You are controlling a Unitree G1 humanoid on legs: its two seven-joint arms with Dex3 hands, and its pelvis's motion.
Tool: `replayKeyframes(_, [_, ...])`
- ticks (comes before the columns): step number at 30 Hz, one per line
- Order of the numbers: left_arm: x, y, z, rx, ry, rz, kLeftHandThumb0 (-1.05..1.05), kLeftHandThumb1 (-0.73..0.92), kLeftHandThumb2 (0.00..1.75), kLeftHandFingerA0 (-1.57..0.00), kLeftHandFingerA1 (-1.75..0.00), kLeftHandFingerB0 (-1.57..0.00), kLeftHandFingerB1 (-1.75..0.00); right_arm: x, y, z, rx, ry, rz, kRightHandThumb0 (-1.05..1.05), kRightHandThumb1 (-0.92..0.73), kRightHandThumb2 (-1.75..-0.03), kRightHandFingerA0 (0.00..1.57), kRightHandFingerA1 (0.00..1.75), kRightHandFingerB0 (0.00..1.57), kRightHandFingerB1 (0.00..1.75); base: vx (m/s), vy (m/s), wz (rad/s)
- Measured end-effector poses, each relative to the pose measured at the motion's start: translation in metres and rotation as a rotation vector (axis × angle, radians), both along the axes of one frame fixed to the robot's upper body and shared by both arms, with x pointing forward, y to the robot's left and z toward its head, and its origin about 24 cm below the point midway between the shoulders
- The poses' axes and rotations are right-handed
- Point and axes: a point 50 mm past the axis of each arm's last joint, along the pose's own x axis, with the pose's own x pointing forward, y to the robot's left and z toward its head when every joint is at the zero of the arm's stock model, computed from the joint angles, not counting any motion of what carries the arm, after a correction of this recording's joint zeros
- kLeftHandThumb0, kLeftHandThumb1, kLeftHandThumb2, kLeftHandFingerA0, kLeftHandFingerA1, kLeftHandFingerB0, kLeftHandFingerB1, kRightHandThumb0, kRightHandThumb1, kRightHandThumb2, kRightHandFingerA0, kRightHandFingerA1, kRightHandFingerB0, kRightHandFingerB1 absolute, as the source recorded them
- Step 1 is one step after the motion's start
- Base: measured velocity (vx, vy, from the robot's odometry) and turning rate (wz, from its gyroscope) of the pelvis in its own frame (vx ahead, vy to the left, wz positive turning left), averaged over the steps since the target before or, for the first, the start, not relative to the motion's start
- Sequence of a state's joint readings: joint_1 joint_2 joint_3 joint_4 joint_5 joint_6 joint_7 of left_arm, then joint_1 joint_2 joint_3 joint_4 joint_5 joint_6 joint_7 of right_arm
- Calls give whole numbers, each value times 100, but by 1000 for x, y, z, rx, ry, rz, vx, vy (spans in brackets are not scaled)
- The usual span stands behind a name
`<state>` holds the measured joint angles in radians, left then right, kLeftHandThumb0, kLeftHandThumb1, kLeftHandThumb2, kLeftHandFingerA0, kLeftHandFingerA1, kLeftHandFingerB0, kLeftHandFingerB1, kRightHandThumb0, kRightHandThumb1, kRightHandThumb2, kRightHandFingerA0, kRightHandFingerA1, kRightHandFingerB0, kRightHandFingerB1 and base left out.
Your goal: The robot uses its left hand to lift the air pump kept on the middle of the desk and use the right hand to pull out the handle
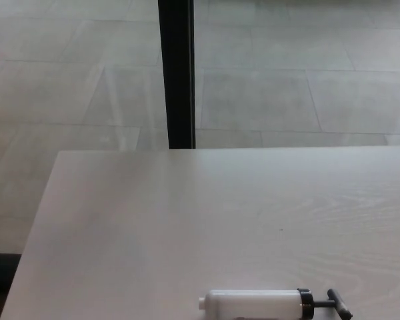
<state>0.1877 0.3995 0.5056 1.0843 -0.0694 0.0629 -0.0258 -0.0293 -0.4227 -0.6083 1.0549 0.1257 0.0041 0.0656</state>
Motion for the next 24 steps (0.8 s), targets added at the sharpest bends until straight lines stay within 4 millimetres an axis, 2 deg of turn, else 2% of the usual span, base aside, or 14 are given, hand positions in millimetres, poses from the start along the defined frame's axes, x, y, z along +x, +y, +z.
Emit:
replayKeyframes(1, [-2, 3, 2, 5, -16, 33, -52, 60, 59, -66, -76, -52, -62, -1, -4, 3, 2, -25, -33, -60, -66, -89, 42, 75, 5, 40, 0, 0, 0])
replayKeyframes(4, [-10, 12, 9, 25, -63, 129, -50, 64, 58, -61, -74, -46, -59, -8, -21, 15, -1, -94, -141, -60, -62, -87, 48, 71, 8, 44, 0, 0, 0])
replayKeyframes(5, [-13, 16, 12, 33, -79, 161, -52, 70, 61, -71, -70, -52, -56, -12, -27, 20, -5, -122, -188, -56, -60, -85, 38, 67, 4, 40, 0, 0, 0])
replayKeyframes(8, [-20, 27, 20, 57, -95, 215, -54, 68, 61, -66, -67, -54, -56, -21, -43, 33, -16, -193, -303, -53, -62, -83, 17, 54, 6, 42, 0, 0, 0])
replayKeyframes(9, [-21, 29, 22, 62, -98, 225, -55, 68, 61, -66, -71, -52, -59, -23, -46, 35, -18, -206, -322, -55, -61, -83, 26, 57, 10, 44, 0, 0, 0])
replayKeyframes(10, [-22, 34, 26, 74, -112, 249, -55, 69, 60, -63, -76, -55, -63, -27, -52, 41, -22, -237, -363, -45, -70, -61, 55, 126, 51, 48, 0, 0, 0])
replayKeyframes(12, [-21, 43, 35, 95, -168, 309, -57, 69, 61, -59, -72, -50, -58, -30, -63, 55, -37, -308, -441, -43, -71, -62, 56, 127, 47, 48, 0, 0, 0])
replayKeyframes(13, [-20, 47, 38, 103, -191, 329, -62, 70, 61, -60, -71, -52, -57, -30, -67, 60, -43, -340, -468, -40, -75, -62, 47, 56, 28, 35, 0, 0, 0])
replayKeyframes(18, [10, 65, 61, 131, -375, 390, -68, 67, 59, -64, -61, -58, -51, -11, -82, 91, -55, -570, -566, -43, -67, -60, 47, 50, 32, 33, 0, 0, 0])
replayKeyframes(19, [23, 69, 68, 135, -434, 393, -66, 71, 61, -63, -61, -53, -50, -1, -83, 99, -54, -636, -577, -51, -54, -82, 48, 59, 34, 47, 0, 0, 0])
replayKeyframes(21, [52, 75, 84, 139, -552, 372, -69, 65, 60, -74, -59, -63, -50, 19, -85, 118, -59, -749, -573, -53, -54, -85, 51, 60, 34, 47, 0, 0, 0])
replayKeyframes(22, [68, 76, 92, 138, -607, 356, -69, 64, 60, -81, -61, -68, -51, 29, -85, 127, -66, -792, -561, -54, -52, -82, 50, 58, 36, 47, 0, 0, 0])
replayKeyframes(23, [84, 76, 99, 136, -661, 338, -68, 66, 60, -76, -59, -62, -50, 38, -84, 135, -72, -830, -546, -48, -66, -59, 47, 47, 35, 34, 0, 0, 0])
replayKeyframes(24, [96, 75, 105, 136, -698, 324, -64, 66, 60, -73, -58, -62, -50, 44, -83, 141, -76, -856, -533, -49, -67, -59, 49, 48, 33, 33, 0, 0, 0])
